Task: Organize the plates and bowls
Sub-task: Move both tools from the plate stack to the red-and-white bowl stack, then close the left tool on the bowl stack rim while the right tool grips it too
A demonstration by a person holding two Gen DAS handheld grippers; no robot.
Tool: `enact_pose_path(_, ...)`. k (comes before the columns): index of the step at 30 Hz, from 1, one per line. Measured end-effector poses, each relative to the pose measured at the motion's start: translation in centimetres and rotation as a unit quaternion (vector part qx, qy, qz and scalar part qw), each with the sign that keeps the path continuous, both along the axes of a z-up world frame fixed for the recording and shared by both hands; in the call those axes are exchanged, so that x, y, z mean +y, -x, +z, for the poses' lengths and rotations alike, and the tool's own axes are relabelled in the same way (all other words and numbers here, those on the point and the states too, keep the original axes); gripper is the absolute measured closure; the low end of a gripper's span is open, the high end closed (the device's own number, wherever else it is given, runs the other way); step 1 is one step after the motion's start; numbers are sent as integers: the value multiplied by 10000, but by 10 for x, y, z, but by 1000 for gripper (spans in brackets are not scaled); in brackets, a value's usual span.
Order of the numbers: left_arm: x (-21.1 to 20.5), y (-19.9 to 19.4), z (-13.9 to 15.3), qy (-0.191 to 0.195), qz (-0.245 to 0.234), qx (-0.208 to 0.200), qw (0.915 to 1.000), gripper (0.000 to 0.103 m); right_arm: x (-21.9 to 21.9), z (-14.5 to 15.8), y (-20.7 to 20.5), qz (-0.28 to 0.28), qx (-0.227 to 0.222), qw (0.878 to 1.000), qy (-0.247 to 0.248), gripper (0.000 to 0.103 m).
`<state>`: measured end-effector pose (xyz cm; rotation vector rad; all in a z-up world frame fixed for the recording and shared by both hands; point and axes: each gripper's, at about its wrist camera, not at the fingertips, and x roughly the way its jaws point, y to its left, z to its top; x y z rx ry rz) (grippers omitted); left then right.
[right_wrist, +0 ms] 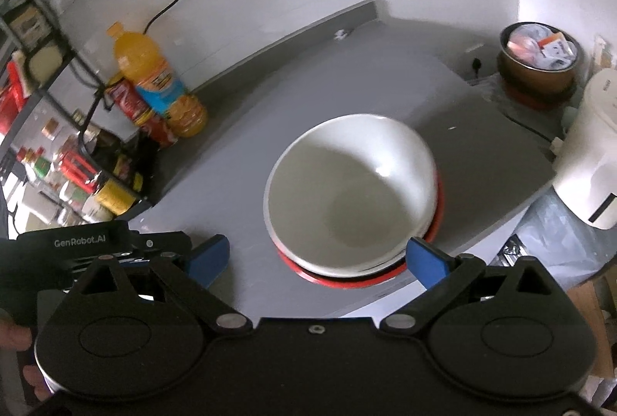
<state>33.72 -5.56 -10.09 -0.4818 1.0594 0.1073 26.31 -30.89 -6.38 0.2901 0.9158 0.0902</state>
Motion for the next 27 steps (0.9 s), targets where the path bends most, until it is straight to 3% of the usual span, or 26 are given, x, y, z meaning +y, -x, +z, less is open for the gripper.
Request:
enact_pose_path(15,-33,-60,-29,296,-126,396,9987,18,-54,-25,-36,-289,294,9991,-62,5)
enact_pose_path(19,-39,-71,-44,298,-162,495,9982,19,-67,-41,-48,-414,471,9978,-195,12)
enact_pose_path(27,-33,-86,-74,576,222,847,9945,42,-82,-78,-69,-473,964,9929,-512,31)
